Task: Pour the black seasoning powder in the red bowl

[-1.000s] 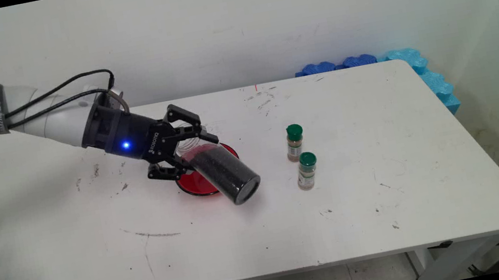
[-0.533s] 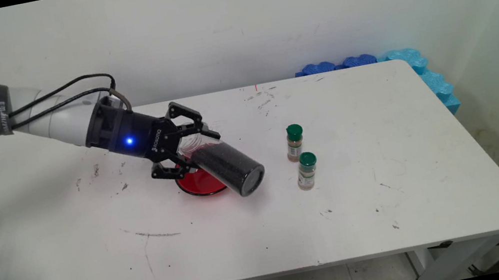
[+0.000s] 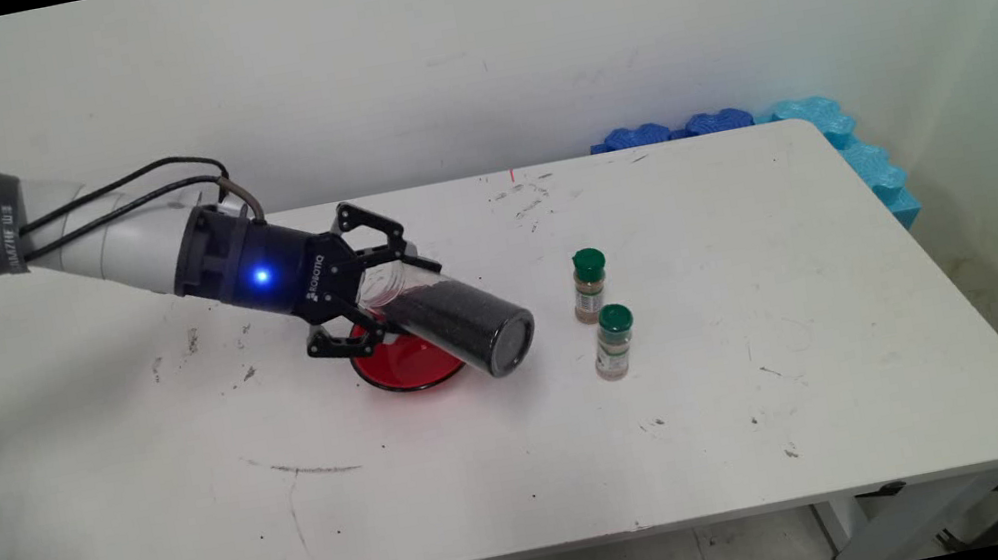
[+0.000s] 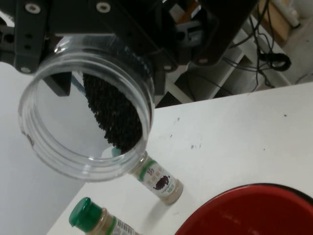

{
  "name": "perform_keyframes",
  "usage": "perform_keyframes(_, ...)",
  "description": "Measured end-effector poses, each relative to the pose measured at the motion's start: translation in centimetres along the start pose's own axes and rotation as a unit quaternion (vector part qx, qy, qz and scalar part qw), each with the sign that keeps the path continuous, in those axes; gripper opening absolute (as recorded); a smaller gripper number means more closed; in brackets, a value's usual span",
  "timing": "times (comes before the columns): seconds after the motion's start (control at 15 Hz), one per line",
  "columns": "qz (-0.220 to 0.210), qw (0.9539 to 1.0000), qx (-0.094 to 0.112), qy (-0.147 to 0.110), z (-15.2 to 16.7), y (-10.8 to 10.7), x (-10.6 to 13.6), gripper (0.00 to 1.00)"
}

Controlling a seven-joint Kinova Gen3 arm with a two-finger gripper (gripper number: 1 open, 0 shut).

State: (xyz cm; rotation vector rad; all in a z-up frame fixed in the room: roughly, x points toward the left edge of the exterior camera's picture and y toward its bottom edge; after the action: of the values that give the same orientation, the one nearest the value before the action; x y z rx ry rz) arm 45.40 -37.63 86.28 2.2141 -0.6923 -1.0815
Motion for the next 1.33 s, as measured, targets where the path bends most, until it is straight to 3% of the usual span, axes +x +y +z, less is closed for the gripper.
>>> perform_keyframes(1.33, -0.105, 0.9936, -0.042, -0.003, 0.40, 0.16, 1.05, 0.00)
